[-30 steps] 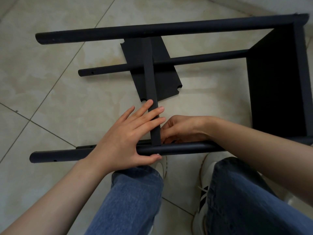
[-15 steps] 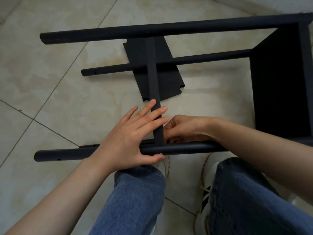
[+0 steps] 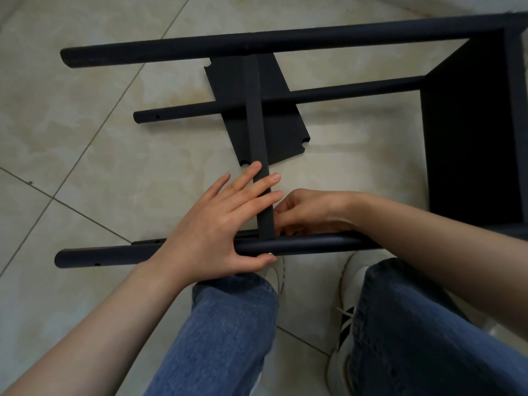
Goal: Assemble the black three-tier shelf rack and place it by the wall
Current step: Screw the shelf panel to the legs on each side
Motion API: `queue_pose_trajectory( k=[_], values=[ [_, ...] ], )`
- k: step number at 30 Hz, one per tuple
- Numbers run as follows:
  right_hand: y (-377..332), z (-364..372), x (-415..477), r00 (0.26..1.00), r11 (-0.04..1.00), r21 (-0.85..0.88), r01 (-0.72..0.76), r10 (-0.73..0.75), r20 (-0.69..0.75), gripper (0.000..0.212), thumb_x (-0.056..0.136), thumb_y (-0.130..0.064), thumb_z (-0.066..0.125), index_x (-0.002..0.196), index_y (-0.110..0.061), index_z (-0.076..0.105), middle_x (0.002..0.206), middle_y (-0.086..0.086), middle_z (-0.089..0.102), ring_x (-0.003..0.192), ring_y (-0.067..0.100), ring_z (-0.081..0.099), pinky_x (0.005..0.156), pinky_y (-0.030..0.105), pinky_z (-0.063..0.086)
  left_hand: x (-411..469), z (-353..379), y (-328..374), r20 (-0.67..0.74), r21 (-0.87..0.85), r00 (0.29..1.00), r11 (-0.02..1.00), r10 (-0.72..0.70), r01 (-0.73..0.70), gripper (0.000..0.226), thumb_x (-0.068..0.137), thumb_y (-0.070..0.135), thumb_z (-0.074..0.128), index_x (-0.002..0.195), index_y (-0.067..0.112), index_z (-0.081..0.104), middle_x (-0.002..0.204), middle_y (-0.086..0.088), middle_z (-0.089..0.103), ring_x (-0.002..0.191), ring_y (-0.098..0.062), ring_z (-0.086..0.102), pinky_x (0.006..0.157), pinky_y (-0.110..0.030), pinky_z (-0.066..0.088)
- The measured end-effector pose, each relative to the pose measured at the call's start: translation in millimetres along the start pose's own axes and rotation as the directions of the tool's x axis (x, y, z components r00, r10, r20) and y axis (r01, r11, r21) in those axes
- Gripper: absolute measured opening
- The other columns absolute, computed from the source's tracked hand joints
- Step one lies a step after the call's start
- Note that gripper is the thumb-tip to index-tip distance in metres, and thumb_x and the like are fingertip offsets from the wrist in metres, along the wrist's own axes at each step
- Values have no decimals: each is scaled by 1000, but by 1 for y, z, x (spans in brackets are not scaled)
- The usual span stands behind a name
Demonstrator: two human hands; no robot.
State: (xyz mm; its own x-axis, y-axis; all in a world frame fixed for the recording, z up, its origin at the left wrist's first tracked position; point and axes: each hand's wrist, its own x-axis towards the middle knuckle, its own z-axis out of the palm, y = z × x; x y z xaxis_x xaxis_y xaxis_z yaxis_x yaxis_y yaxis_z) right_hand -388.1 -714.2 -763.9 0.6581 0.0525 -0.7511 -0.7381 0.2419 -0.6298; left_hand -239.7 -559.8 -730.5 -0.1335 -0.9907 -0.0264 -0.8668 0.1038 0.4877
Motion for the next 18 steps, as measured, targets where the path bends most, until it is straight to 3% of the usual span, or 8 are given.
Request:
queue_pose_trajectory(
  k=[4, 11, 18],
  values=[
    [3, -4, -2, 999, 995, 94, 25, -28, 29, 11, 93, -11, 65, 91, -6, 75, 79, 4, 73, 70, 14, 66, 74, 27, 53, 0, 0, -1, -1, -5, 1000, 1000, -4, 4, 85, 81, 63, 63, 152, 19, 44, 166, 7, 26, 157, -16, 10, 125, -51, 18],
    [3, -3, -2, 998, 999, 28, 18, -19, 52, 26, 91, -15, 67, 68, -20, 77, 71, 0, 71, 64, 10, 66, 68, 25, 53, 0, 0, 0, 1, -23, 1000, 1000, -4, 4, 85, 81, 62, 64, 152, 19, 44, 166, 7, 25, 157, -16, 10, 125, -53, 19],
    [3, -6, -4, 997, 995, 100, 21, -28, 74, 13, 89, -14, 69, 81, -13, 79, 82, 4, 73, 73, 15, 67, 78, 30, 53, 0, 0, 1, 3, -20, 1000, 1000, -6, 6, 85, 81, 62, 63, 152, 19, 44, 166, 7, 26, 157, -17, 11, 124, -54, 20]
  ],
)
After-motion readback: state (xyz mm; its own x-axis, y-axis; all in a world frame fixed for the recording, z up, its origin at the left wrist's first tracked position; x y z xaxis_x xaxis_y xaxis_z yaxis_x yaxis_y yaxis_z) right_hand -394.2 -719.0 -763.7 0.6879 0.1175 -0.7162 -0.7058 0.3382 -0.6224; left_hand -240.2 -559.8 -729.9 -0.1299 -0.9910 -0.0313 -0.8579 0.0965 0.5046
